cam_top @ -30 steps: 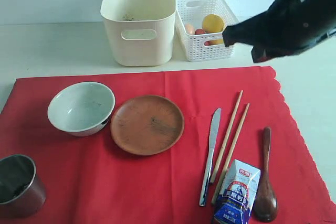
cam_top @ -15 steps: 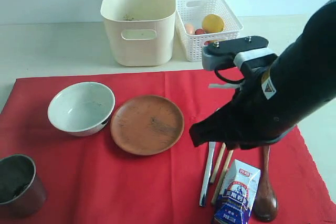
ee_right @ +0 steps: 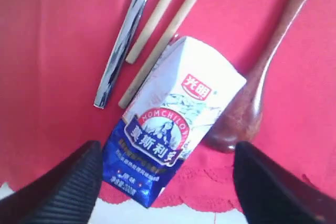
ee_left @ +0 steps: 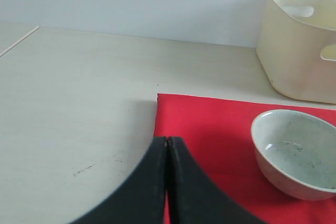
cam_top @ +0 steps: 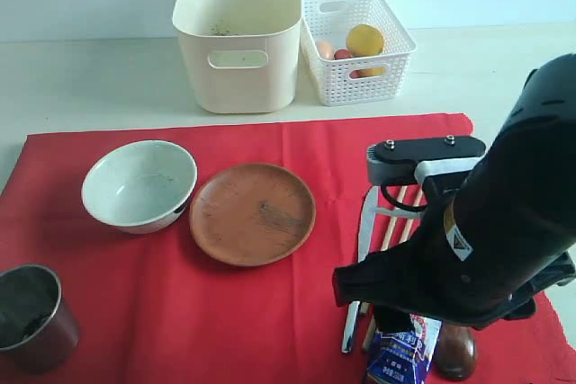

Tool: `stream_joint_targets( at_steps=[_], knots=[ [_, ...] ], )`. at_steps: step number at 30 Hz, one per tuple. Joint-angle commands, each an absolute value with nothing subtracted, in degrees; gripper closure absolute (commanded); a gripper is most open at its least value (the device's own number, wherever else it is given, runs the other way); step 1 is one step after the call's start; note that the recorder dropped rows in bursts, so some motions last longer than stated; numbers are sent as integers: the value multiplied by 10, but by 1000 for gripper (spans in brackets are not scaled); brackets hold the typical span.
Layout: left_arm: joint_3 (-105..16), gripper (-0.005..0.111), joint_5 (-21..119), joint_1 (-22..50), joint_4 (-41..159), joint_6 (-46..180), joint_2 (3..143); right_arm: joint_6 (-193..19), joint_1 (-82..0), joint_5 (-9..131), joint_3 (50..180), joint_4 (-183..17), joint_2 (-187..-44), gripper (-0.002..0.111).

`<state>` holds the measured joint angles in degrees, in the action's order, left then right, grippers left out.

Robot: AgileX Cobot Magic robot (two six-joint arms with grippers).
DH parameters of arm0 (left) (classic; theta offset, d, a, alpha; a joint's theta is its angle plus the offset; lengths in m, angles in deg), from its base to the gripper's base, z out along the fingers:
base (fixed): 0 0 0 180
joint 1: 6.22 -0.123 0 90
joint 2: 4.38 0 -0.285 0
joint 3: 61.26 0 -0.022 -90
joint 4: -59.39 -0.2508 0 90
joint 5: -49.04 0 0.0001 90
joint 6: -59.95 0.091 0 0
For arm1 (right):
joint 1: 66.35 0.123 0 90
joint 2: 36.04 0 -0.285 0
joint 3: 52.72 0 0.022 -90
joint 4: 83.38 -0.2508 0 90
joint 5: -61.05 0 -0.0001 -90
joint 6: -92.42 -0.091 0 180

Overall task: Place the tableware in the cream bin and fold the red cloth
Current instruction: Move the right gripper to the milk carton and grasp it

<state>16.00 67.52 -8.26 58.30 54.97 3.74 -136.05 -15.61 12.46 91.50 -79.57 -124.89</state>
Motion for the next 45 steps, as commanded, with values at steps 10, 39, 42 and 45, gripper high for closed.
stream_joint_targets(
  at_steps=[10, 39, 42, 45],
  knots=[
    [160, 106, 672, -83, 586, 552, 34, -1486, -154, 228, 880, -743, -1321, 33],
    [160, 106, 672, -83, 586, 552, 34, -1512, -154, 282, 880, -716, -1381, 76],
    [160, 106, 672, -83, 586, 552, 34, -1512, -154, 282, 880, -724, -1379, 87],
    [160, 106, 672, -83, 586, 552, 34, -1512, -154, 282, 880, -725, -1374, 96]
  ],
)
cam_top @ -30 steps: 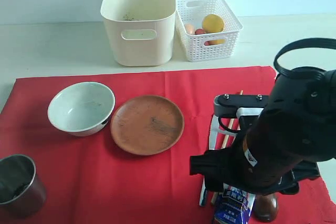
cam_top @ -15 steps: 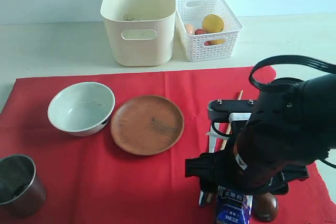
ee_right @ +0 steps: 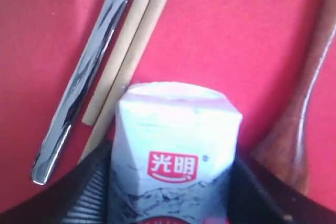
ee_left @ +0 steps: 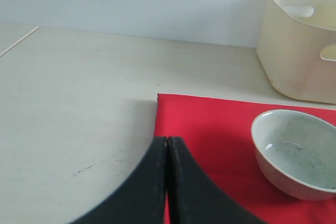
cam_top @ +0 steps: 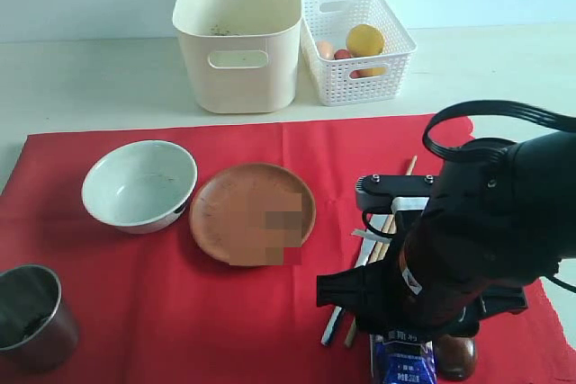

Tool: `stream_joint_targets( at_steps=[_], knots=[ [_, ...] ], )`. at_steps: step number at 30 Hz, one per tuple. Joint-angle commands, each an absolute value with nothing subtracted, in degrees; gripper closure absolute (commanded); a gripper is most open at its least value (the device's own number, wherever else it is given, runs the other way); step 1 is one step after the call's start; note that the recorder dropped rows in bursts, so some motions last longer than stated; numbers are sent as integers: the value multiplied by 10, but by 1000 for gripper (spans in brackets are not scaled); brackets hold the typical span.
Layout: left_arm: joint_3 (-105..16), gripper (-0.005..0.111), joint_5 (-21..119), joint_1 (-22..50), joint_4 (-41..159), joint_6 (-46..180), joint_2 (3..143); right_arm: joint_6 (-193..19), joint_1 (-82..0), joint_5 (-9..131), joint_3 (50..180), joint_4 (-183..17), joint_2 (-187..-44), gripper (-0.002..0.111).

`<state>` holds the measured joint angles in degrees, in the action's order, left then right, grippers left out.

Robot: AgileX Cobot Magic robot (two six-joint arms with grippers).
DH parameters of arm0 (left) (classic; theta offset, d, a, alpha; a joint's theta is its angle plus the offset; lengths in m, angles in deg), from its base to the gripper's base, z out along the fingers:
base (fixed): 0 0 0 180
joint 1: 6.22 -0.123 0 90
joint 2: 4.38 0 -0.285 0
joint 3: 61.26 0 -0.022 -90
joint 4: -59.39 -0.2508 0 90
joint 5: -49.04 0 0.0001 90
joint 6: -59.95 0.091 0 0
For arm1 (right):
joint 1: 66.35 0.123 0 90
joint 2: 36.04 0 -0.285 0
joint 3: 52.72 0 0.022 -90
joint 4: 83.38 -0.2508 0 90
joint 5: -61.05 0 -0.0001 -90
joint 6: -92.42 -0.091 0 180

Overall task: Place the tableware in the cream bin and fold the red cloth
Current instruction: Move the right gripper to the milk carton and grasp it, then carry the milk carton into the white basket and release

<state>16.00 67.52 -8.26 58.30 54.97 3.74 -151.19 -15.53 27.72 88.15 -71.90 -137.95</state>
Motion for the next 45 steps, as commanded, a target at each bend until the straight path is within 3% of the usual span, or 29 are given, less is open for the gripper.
stream_joint_targets(
  at_steps=[1, 3, 10, 16, 22, 34, 45],
  knots=[
    [160, 106, 672, -83, 586, 552, 34, -1512, -154, 278, 882, -725, -1366, 102],
    [160, 106, 672, -83, 586, 552, 34, -1512, -154, 265, 882, -725, -1348, 108],
    [160, 106, 672, -83, 586, 552, 34, -1529, -154, 251, 883, -654, -1259, 108],
    [160, 106, 672, -83, 586, 552, 34, -1597, -155, 202, 934, -445, -1200, 108],
    [160, 106, 672, -83, 586, 552, 34, -1597, -206, 230, 986, -397, -1206, 108],
    [160, 106, 672, -83, 586, 552, 34, -1568, -353, 402, 1068, -382, -1300, 108],
    [160, 106, 672, -83, 586, 552, 34, -1506, -435, 451, 1215, -382, -1485, 108]
  ],
)
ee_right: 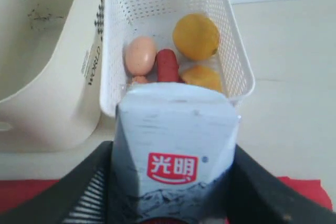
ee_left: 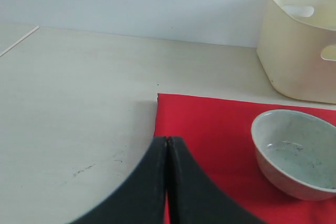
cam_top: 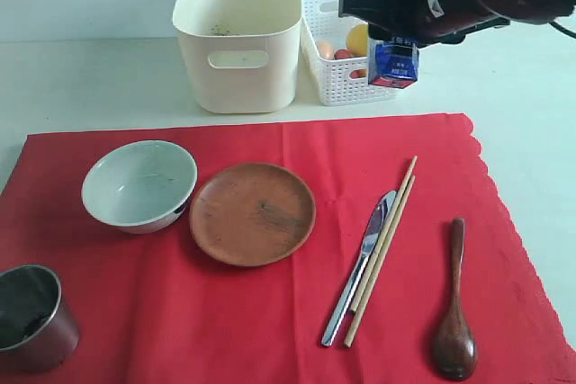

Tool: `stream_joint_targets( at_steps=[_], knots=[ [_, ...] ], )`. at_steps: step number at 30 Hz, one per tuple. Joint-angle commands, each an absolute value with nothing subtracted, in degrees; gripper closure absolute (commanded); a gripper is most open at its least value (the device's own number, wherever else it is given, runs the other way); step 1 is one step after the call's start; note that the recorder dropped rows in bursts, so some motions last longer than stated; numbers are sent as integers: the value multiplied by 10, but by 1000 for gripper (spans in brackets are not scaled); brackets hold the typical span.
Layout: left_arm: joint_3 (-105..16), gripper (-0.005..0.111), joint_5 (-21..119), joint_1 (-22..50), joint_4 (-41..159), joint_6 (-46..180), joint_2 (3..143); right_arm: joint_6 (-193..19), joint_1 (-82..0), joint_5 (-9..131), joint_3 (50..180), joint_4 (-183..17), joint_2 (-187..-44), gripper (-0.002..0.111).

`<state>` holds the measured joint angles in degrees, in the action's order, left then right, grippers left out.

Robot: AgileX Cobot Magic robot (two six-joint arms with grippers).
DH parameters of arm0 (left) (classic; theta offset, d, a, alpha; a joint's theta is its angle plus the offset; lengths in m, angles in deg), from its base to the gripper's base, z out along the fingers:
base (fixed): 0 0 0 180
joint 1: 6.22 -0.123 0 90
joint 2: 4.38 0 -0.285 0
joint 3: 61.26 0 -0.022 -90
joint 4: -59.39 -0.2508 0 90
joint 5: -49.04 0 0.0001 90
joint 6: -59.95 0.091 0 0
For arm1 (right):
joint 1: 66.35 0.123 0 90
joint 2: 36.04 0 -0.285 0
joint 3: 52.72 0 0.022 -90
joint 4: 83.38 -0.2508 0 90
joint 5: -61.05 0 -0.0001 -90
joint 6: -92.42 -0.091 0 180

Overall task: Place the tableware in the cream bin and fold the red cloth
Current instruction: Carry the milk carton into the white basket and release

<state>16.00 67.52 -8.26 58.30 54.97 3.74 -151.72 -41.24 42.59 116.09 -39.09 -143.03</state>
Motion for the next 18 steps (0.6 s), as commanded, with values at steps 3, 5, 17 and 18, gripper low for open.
stream_joint_targets(
  at_steps=[3, 5, 17, 18],
  knots=[
    [160, 106, 672, -83, 586, 552, 34, -1505, -449, 449, 1269, -382, -1541, 108],
    [160, 106, 672, -83, 586, 552, 34, -1498, -456, 445, 1307, -382, -1572, 108],
    [160, 106, 672, -83, 586, 552, 34, -1486, -468, 443, 1494, -384, -1670, 108],
    [160, 106, 672, -83, 586, 552, 34, -1486, -468, 444, 1499, -384, -1678, 108]
  ],
)
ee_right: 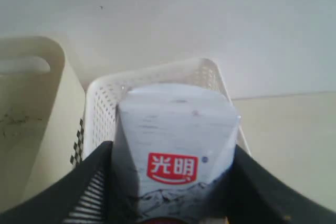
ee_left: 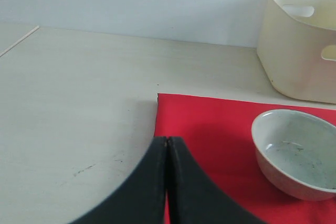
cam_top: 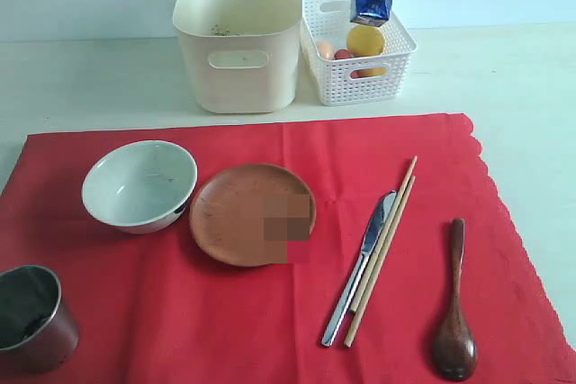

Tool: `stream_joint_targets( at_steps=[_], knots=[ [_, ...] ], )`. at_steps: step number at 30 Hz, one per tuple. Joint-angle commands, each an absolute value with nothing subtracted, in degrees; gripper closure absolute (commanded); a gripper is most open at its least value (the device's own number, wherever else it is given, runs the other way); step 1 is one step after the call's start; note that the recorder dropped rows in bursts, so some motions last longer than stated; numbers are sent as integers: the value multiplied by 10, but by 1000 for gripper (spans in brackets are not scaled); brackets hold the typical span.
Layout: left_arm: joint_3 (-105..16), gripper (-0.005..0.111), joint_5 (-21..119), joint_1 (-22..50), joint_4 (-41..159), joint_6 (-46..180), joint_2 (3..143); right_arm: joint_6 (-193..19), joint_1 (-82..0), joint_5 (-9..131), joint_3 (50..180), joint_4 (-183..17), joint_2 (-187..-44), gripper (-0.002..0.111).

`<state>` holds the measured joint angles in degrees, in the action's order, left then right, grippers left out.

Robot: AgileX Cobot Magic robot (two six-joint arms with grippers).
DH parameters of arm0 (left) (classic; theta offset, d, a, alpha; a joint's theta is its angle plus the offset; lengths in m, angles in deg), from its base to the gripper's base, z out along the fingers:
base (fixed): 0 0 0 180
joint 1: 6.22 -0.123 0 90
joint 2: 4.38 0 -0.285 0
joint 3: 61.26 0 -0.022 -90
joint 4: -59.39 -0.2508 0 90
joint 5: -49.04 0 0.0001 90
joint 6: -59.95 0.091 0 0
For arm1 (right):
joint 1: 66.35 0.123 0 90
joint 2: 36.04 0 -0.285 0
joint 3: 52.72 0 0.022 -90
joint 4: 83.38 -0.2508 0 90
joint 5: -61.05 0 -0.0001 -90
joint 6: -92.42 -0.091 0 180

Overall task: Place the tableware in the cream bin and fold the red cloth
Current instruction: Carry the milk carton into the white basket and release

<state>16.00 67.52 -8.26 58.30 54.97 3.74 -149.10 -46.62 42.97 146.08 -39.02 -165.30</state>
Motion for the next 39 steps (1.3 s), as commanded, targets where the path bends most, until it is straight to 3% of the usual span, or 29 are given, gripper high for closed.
stream_joint_targets(
  at_steps=[1, 6, 16, 23, 34, 39],
  knots=[
    [160, 106, 672, -83, 586, 552, 34, -1486, -468, 444, 1503, -384, -1689, 108],
    [160, 106, 672, -83, 586, 552, 34, -1510, -468, 438, 1503, -384, -1705, 106],
    [160, 106, 672, -83, 586, 552, 34, -1506, -467, 439, 1503, -384, -1705, 57],
    [160, 106, 672, -83, 586, 552, 34, -1495, -467, 435, 1503, -384, -1694, 38],
    [160, 106, 672, -83, 586, 552, 34, -1454, -467, 331, 1503, -398, -1613, 37],
    [160, 106, 672, -83, 586, 552, 34, -1413, -467, 259, 1503, -417, -1572, 45]
  ],
)
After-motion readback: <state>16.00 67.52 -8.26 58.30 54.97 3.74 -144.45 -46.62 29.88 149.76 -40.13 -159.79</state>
